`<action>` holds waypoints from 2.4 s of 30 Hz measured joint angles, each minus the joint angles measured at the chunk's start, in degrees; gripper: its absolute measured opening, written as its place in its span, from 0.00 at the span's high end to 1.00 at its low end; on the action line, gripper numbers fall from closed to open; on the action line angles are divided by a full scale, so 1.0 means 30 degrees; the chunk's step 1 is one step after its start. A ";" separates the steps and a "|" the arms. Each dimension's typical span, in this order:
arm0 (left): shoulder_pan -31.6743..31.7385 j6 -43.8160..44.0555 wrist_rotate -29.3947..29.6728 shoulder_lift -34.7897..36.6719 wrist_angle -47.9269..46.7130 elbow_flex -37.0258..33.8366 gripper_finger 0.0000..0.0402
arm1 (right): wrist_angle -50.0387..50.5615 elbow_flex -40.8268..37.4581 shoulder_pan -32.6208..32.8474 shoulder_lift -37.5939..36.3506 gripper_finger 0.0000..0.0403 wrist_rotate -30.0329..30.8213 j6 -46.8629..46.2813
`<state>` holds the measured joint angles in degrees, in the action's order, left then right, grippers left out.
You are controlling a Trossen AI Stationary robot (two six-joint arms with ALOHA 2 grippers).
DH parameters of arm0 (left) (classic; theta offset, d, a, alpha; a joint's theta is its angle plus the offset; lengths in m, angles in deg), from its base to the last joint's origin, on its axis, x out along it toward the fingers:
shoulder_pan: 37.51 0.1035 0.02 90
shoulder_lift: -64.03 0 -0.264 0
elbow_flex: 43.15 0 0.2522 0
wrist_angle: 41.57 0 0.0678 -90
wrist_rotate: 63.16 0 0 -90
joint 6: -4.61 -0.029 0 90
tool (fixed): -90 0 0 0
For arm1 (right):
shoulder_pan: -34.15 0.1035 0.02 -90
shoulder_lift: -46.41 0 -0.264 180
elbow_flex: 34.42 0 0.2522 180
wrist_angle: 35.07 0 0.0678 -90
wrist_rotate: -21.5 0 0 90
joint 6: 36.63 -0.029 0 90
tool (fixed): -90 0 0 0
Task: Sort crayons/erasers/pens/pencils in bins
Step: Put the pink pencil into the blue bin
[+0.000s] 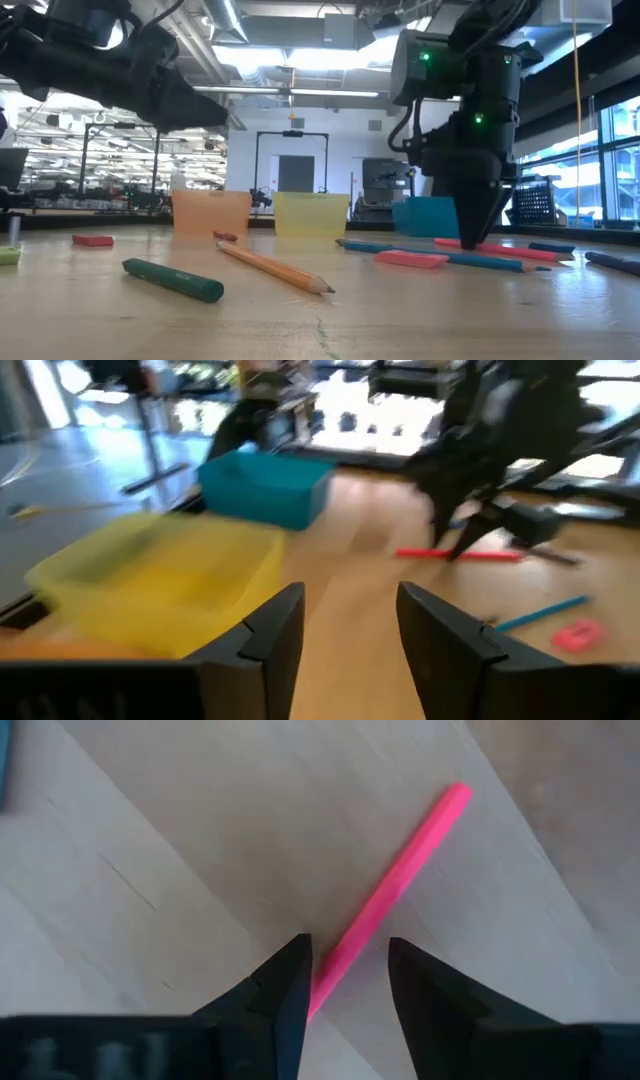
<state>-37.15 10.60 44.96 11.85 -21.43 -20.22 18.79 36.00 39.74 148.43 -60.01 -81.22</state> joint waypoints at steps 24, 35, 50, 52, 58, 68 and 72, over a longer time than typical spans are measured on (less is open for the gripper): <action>-0.1306 -0.0326 0.0905 -0.2653 0.0544 0.1719 0.62 | -0.0720 -0.0495 -0.2639 0.0025 0.93 -0.3594 0.6179; -0.0197 -0.0558 0.0908 -0.2645 0.2663 0.1749 0.62 | -0.1479 0.2190 -0.3918 -0.0848 0.93 -0.4118 0.8797; -0.0772 -0.0551 0.0864 -0.2645 0.2266 0.1749 0.62 | -0.3577 0.4492 -1.0512 -0.4859 0.91 -0.2740 0.9637; -0.0772 -0.0537 0.0864 -0.2645 0.2331 0.1749 0.62 | -0.3610 0.4474 -1.1767 -0.4844 0.91 -0.1910 0.9576; -0.0801 -0.0104 0.0864 -0.2645 0.2429 0.1749 0.62 | -0.2709 0.4055 -1.4654 -0.3750 0.91 -0.0667 0.8942; -0.0801 -0.0056 0.0864 -0.2645 0.2451 0.1741 0.62 | -0.2750 0.2223 -1.6666 -0.2272 0.91 -0.0678 0.8421; -0.0801 -0.0049 0.0864 -0.2645 0.2459 0.1741 0.62 | -0.3449 0.1978 -1.7076 -0.1815 0.91 -0.0771 0.8449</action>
<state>-39.55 10.46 47.55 3.92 -14.06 -15.00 8.44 41.93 -11.49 142.98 -62.33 -55.87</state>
